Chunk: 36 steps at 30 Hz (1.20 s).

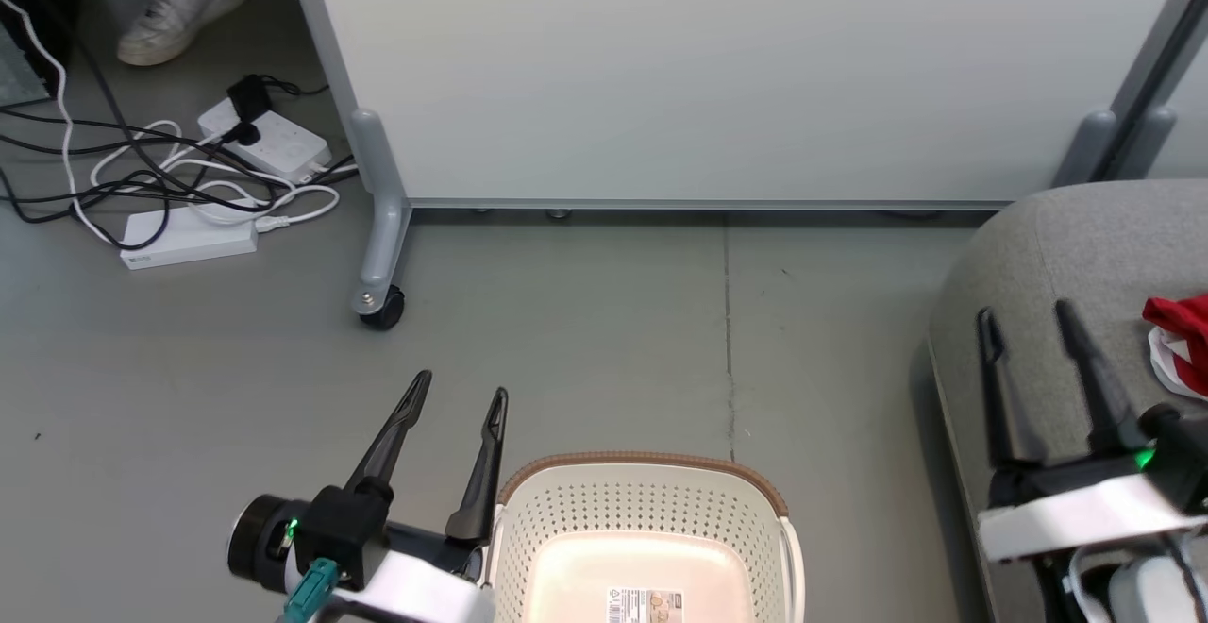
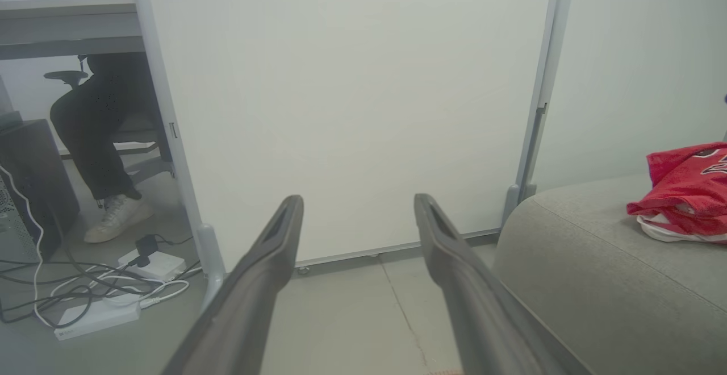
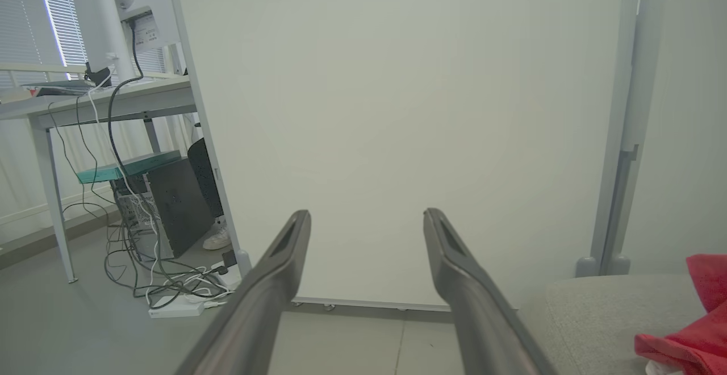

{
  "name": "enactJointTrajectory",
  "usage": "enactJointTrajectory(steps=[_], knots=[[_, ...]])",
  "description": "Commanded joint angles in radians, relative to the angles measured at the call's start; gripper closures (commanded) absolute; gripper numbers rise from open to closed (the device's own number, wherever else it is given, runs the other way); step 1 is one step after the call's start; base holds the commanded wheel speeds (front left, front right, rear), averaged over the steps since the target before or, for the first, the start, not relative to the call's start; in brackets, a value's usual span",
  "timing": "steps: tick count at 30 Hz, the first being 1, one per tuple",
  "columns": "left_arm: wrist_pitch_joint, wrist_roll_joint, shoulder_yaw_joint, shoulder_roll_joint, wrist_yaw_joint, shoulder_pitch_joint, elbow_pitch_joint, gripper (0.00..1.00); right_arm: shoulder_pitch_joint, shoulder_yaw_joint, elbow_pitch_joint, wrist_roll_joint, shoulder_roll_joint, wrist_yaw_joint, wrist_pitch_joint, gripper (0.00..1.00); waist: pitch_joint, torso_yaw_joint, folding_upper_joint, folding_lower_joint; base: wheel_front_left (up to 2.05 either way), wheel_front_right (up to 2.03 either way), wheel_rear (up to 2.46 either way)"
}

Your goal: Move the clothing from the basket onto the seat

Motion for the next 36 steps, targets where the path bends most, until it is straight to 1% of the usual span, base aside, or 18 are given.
enactJointTrajectory(steps=[1, 3, 6, 8, 11, 14, 19, 26, 32, 36], knots=[[0.000, -0.004, 0.011, 0.002, 0.016, 0.017, 0.010, 0.00, 0.021, -0.005, 0.011, -0.004, 0.011, 0.000, -0.004, 0.00, -0.008, 0.012, 0.0000, 0.0000, 0.00, 0.00, 0.00], [0.000, -0.024, 0.029, 0.003, 0.044, 0.025, 0.021, 0.00, 0.043, -0.015, 0.025, -0.016, 0.034, 0.000, -0.004, 0.00, -0.013, 0.019, 0.0000, 0.0000, 0.00, 0.00, 0.00], [0.000, -0.024, 0.032, 0.002, 0.070, 0.035, 0.050, 0.00, 0.071, -0.038, 0.049, -0.041, 0.061, 0.000, -0.004, 0.00, -0.017, 0.022, 0.0000, 0.0000, 0.00, 0.00, 0.00], [0.000, -0.040, 0.031, 0.002, 0.078, 0.045, 0.073, 0.00, 0.087, -0.051, 0.059, -0.065, 0.074, 0.000, -0.004, 0.00, -0.019, 0.021, 0.0000, 0.0000, 0.00, 0.00, 0.00], [0.000, -0.071, 0.031, 0.002, 0.086, 0.052, 0.109, 0.00, 0.102, -0.042, 0.068, -0.098, 0.087, 0.000, -0.004, 0.00, -0.019, 0.011, 0.0000, 0.0000, 0.00, 0.00, 0.00], [0.000, -0.087, 0.033, 0.002, 0.086, 0.045, 0.123, 0.00, 0.111, -0.055, 0.082, -0.074, 0.090, 0.000, -0.004, 0.00, -0.016, 0.004, 0.0000, 0.0000, 0.00, 0.00, 0.00], [0.000, -0.078, 0.034, 0.002, 0.092, 0.045, 0.124, 0.00, 0.099, -0.040, 0.088, -0.036, 0.091, 0.000, -0.004, 0.00, -0.015, -0.007, 0.0000, 0.0000, 0.00, 0.00, 0.00], [0.000, -0.073, 0.034, 0.002, 0.091, 0.049, 0.118, 0.00, 0.091, -0.043, 0.084, -0.025, 0.092, 0.000, -0.004, 0.00, -0.014, -0.012, 0.0000, 0.0000, 0.00, 0.00, 0.00], [0.000, -0.085, 0.036, 0.002, 0.077, 0.050, 0.120, 0.00, 0.089, -0.045, 0.083, -0.027, 0.092, 0.000, -0.004, 0.00, -0.013, -0.013, 0.0000, 0.0000, 0.00, 0.00, 0.00], [0.000, -0.122, 0.040, 0.002, 0.061, 0.055, 0.134, 0.00, 0.088, -0.045, 0.086, -0.025, 0.092, 0.000, -0.004, 0.00, -0.014, -0.014, 0.0000, 0.0000, 0.00, 0.00, 0.00]])
